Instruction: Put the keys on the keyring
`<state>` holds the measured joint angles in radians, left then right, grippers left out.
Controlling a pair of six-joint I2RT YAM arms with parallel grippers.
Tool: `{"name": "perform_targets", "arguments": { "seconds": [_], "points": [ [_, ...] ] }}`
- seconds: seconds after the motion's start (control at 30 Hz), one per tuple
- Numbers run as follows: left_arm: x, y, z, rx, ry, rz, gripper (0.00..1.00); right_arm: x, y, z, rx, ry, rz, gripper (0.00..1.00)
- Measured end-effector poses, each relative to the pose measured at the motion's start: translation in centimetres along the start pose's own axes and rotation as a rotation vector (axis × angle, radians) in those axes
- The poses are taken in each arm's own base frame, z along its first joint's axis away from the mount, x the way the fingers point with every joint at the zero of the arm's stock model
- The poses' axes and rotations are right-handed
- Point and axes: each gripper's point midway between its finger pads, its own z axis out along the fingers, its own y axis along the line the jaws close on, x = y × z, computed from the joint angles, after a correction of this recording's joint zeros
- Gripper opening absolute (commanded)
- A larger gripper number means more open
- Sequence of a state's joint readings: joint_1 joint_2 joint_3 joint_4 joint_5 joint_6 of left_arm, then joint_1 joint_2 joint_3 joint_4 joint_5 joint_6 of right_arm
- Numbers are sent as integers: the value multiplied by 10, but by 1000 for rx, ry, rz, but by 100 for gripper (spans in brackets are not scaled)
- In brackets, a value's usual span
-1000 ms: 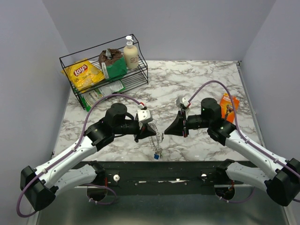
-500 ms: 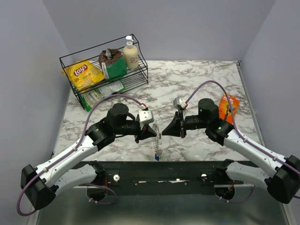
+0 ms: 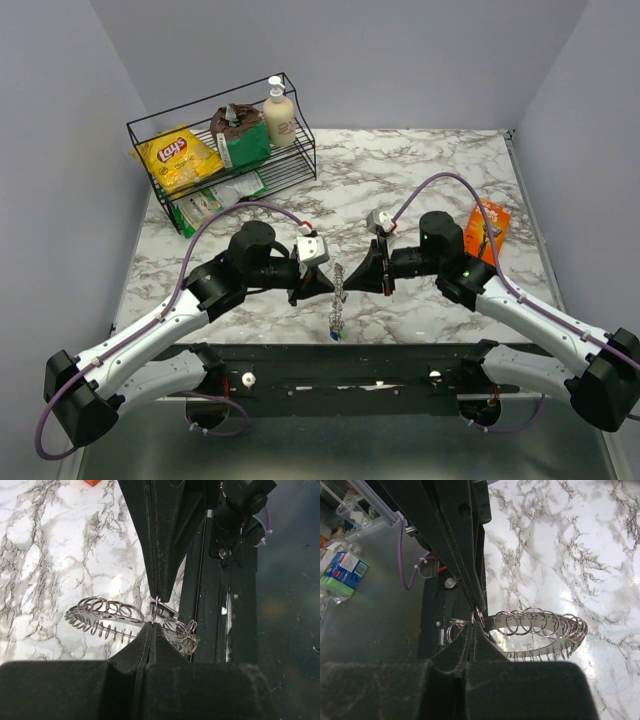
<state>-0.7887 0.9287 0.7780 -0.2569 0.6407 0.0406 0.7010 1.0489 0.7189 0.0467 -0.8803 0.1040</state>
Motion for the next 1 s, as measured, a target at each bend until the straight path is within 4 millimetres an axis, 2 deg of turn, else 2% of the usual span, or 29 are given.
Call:
{"name": "perform_targets", "arguments": {
  "seconds": [1.0],
  "points": [
    [0, -4, 1, 6, 1, 7, 0, 0, -5, -1, 46, -14, -5, 1]
  ]
}}
